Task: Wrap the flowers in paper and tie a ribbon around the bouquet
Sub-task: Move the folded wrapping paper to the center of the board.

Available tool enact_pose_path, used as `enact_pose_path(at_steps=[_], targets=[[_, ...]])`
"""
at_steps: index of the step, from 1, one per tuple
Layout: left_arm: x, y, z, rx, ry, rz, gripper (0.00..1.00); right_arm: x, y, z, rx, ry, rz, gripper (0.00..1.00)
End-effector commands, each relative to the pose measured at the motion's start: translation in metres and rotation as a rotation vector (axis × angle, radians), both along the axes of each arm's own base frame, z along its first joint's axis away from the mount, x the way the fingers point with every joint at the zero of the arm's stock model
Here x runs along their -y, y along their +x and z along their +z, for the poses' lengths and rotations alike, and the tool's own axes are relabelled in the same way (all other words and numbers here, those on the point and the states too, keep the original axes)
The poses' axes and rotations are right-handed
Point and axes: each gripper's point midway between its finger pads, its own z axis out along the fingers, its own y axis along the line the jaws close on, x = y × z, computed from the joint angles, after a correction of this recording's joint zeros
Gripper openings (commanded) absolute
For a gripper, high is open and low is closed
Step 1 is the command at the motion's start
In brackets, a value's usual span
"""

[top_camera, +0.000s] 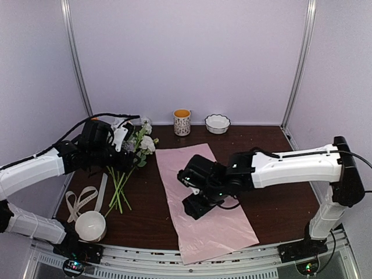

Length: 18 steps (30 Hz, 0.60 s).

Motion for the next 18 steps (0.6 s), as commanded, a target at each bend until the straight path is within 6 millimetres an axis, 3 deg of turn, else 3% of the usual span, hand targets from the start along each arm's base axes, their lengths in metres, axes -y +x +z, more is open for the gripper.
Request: enact_pose_path(at_steps=[1,6,8,14,18], targets=[[0.023,-0.015,-0.017,-0.038,0.036,-0.087,0.72,0.066,0.040,0.019,0.017,0.065,-0.198,0.66],[0.040,-0.023,-0.053,-0.133,0.086,-0.163,0.71,0.133,0.101,-0.002,-0.059,0.183,-0.426,0.66],[0.041,-0.025,-0.070,-0.184,0.116,-0.173,0.71,0.145,0.125,-0.008,-0.087,0.213,-0.460,0.65],[0.046,-0.018,-0.114,-0.302,0.208,-0.177,0.71,0.134,0.179,-0.025,-0.198,0.293,-0.439,0.59],[0.054,-0.009,-0.139,-0.358,0.257,-0.193,0.71,0.124,0.191,-0.051,-0.270,0.298,-0.410,0.56]])
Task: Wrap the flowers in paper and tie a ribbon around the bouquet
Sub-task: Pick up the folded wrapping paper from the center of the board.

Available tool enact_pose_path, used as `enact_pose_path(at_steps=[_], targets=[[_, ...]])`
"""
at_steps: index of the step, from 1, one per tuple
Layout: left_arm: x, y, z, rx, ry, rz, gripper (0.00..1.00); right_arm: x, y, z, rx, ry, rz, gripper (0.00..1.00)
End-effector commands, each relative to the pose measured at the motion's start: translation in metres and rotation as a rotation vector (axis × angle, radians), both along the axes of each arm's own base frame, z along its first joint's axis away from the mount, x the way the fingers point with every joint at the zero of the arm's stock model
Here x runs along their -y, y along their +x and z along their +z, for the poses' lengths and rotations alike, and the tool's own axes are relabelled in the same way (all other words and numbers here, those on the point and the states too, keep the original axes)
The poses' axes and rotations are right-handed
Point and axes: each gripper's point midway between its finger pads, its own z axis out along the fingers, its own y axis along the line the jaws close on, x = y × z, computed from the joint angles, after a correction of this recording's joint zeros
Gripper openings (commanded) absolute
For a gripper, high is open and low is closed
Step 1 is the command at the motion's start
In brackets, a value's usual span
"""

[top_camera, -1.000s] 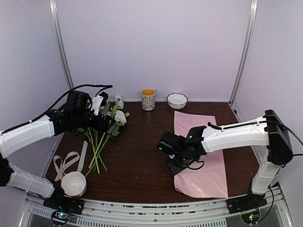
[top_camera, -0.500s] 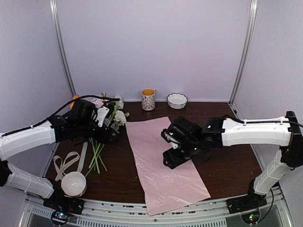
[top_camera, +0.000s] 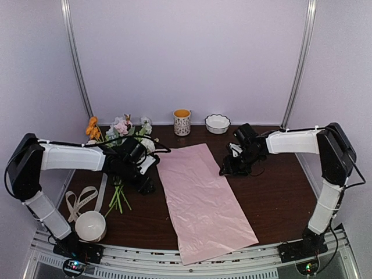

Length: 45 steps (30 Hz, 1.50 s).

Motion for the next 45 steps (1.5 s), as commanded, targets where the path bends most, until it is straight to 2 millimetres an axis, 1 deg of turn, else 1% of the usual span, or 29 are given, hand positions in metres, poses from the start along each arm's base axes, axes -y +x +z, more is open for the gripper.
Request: enact_pose_path(at_steps=[1,3,5,6,9,10,12,14,16,19,22,24,26,28,30,32,35,37,39,43,45], targets=[[0.017,0.016,-0.010,-0.014,0.015,-0.040,0.71,-0.026,0.012,-0.005,-0.028,0.108,0.096,0.55],[0.022,0.020,-0.019,-0.037,0.026,-0.048,0.72,-0.031,0.010,-0.014,-0.058,0.123,0.112,0.51],[0.027,0.021,-0.028,-0.064,0.031,-0.059,0.71,-0.033,0.008,-0.017,-0.069,0.143,0.113,0.49],[0.028,0.022,-0.032,-0.073,0.038,-0.062,0.71,-0.033,0.008,-0.016,-0.069,0.152,0.105,0.46],[0.029,0.027,-0.038,-0.085,0.068,-0.066,0.72,-0.033,0.006,-0.007,-0.048,0.181,0.073,0.35],[0.029,0.028,-0.040,-0.087,0.073,-0.071,0.72,-0.035,0.005,-0.001,-0.037,0.210,0.064,0.33],[0.032,0.028,-0.043,-0.095,0.070,-0.085,0.72,-0.042,0.002,0.012,-0.021,0.291,0.055,0.32],[0.032,0.028,-0.047,-0.100,0.075,-0.088,0.72,-0.045,-0.003,0.017,-0.028,0.337,0.056,0.32],[0.032,0.029,-0.050,-0.103,0.082,-0.089,0.72,-0.040,-0.002,0.013,-0.028,0.296,0.047,0.32],[0.030,0.029,-0.053,-0.103,0.095,-0.091,0.72,-0.031,0.001,0.013,-0.010,0.239,0.042,0.33],[0.027,0.028,-0.053,-0.100,0.113,-0.103,0.72,-0.007,0.012,0.014,0.034,0.106,-0.006,0.40],[0.026,0.029,-0.053,-0.097,0.120,-0.106,0.72,0.009,0.020,0.012,0.057,0.031,-0.043,0.48],[0.027,0.029,-0.053,-0.096,0.117,-0.110,0.72,0.013,0.020,0.003,0.037,-0.003,-0.036,0.54],[0.029,0.029,-0.053,-0.097,0.112,-0.112,0.72,0.008,0.015,-0.011,-0.016,0.007,-0.008,0.57],[0.030,0.029,-0.054,-0.097,0.108,-0.118,0.72,-0.001,0.010,-0.021,-0.054,0.041,0.014,0.57],[0.031,0.030,-0.054,-0.097,0.108,-0.122,0.72,-0.006,0.005,-0.027,-0.087,0.070,0.027,0.54],[0.030,0.030,-0.056,-0.100,0.110,-0.124,0.72,-0.020,0.002,-0.020,-0.093,0.172,0.036,0.51],[0.030,0.029,-0.057,-0.103,0.111,-0.127,0.72,-0.023,0.003,-0.015,-0.090,0.196,0.035,0.51],[0.030,0.029,-0.058,-0.107,0.116,-0.130,0.72,-0.025,0.005,-0.011,-0.086,0.206,0.034,0.47],[0.030,0.029,-0.059,-0.106,0.118,-0.134,0.72,-0.035,0.006,0.004,-0.070,0.282,0.038,0.40],[0.029,0.029,-0.060,-0.108,0.121,-0.135,0.72,-0.036,0.006,0.003,-0.073,0.301,0.032,0.36]])
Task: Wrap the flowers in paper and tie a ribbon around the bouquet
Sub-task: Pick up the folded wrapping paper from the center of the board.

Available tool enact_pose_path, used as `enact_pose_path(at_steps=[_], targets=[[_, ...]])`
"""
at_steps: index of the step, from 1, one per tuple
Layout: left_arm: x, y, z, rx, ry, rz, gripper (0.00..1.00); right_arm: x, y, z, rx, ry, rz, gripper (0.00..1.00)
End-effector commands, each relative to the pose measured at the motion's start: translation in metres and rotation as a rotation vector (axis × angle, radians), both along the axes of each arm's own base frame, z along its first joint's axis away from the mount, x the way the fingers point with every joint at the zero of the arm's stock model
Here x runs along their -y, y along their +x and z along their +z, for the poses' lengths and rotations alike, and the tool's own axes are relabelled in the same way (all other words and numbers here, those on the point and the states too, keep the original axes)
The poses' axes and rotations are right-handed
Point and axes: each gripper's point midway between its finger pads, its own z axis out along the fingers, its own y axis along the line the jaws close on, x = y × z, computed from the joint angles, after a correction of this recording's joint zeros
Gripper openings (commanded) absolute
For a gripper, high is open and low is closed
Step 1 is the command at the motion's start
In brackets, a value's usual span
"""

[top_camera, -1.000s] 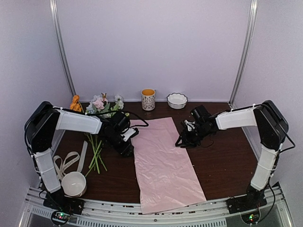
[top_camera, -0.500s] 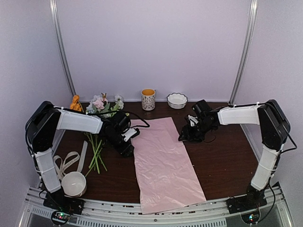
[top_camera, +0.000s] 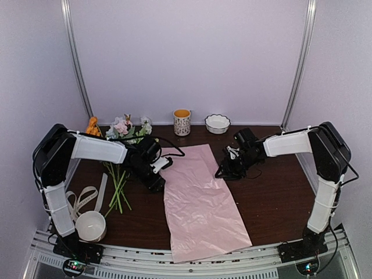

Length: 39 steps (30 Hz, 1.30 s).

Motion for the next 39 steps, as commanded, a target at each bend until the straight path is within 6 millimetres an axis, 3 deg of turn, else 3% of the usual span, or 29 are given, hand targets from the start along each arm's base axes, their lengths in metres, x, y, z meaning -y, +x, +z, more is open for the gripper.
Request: enact_pose_path(at_steps=[1,10,16,21,24,28,35,39], targets=[[-0.004,-0.007,-0.016,-0.047,0.030,-0.016,0.72,-0.012,0.002,0.018,0.022,0.105,-0.006,0.36],[-0.004,-0.008,-0.017,-0.051,0.030,-0.018,0.72,-0.008,-0.005,0.004,-0.006,0.086,-0.014,0.33],[-0.003,-0.008,-0.017,-0.052,0.026,-0.022,0.72,-0.001,-0.012,-0.001,-0.012,0.059,-0.016,0.18],[-0.001,-0.009,-0.017,-0.054,0.013,-0.025,0.72,0.009,-0.015,-0.014,-0.014,-0.011,-0.022,0.00],[-0.001,-0.009,-0.016,-0.059,0.010,-0.027,0.72,0.009,-0.017,-0.013,-0.010,0.001,-0.023,0.00],[-0.002,-0.003,0.002,-0.036,-0.029,-0.014,0.72,0.005,-0.017,0.017,0.055,0.052,-0.018,0.00],[0.014,0.010,0.087,0.093,-0.208,-0.049,0.72,-0.009,-0.031,0.110,0.287,0.121,0.051,0.00],[0.029,0.006,0.147,0.144,-0.345,-0.088,0.74,-0.034,-0.045,0.141,0.370,0.141,0.123,0.00]])
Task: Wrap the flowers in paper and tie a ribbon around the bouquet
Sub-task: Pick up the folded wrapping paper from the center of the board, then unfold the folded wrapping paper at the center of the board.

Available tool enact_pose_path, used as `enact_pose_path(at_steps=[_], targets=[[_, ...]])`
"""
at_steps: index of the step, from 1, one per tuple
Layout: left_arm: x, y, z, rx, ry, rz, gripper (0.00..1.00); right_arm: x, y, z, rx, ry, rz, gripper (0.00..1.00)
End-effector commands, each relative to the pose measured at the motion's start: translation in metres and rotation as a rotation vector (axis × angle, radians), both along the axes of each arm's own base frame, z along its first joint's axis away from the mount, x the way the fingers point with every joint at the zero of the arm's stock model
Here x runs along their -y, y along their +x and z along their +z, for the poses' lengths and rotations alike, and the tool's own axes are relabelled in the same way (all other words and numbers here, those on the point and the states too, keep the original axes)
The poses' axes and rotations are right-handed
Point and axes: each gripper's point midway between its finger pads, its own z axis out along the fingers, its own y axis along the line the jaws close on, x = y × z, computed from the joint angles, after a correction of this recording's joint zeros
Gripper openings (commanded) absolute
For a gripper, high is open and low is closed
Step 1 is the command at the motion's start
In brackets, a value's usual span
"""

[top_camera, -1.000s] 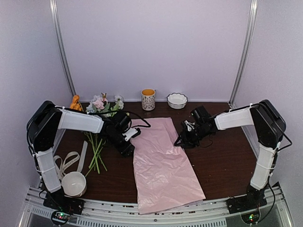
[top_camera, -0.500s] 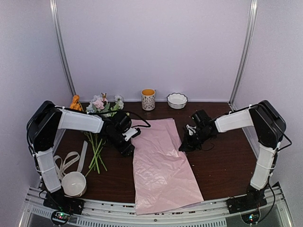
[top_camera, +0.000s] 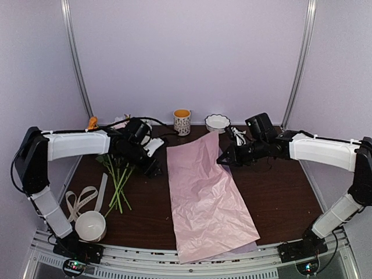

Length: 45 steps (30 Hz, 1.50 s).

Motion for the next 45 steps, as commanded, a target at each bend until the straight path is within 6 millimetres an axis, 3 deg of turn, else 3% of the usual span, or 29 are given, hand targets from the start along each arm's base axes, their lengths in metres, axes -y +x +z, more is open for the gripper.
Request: enact_pose_path(at_steps=[1,4,6,10,18,21,28,35,37,39,42,43,45], targets=[[0.025,-0.001,0.089,0.101,-0.218,-0.073,0.75,-0.026,-0.011,0.030,0.130,-0.030,0.071,0.00],[0.034,-0.005,0.135,0.135,-0.374,-0.079,0.78,-0.051,-0.025,0.047,0.267,-0.110,0.142,0.00],[0.035,-0.004,0.161,0.115,-0.496,-0.040,0.81,-0.065,-0.033,0.048,0.345,-0.184,0.180,0.00],[0.034,0.001,0.179,0.055,-0.637,0.008,0.88,-0.090,-0.040,0.037,0.441,-0.305,0.220,0.00],[0.038,0.006,0.157,-0.018,-0.667,0.083,0.94,-0.136,-0.051,0.022,0.503,-0.328,0.274,0.00],[0.033,0.012,0.141,-0.025,-0.629,0.134,0.93,-0.148,-0.056,0.016,0.515,-0.342,0.298,0.00],[0.017,0.020,0.100,-0.037,-0.488,0.218,0.90,-0.158,-0.063,0.014,0.512,-0.326,0.324,0.00],[0.033,0.021,0.099,-0.058,-0.561,0.160,0.86,-0.167,-0.073,0.017,0.527,-0.294,0.371,0.00],[0.034,0.019,0.094,-0.081,-0.555,0.157,0.79,-0.167,-0.073,0.019,0.532,-0.294,0.373,0.00],[0.036,0.016,0.088,-0.108,-0.555,0.141,0.56,-0.167,-0.074,0.021,0.538,-0.294,0.376,0.00],[0.040,0.011,0.086,-0.132,-0.571,0.115,0.10,-0.166,-0.075,0.024,0.544,-0.287,0.386,0.00],[0.039,0.010,0.086,-0.134,-0.575,0.111,0.00,-0.165,-0.076,0.026,0.546,-0.284,0.388,0.00],[0.036,0.011,0.087,-0.121,-0.573,0.107,0.00,-0.162,-0.076,0.034,0.554,-0.277,0.383,0.00]])
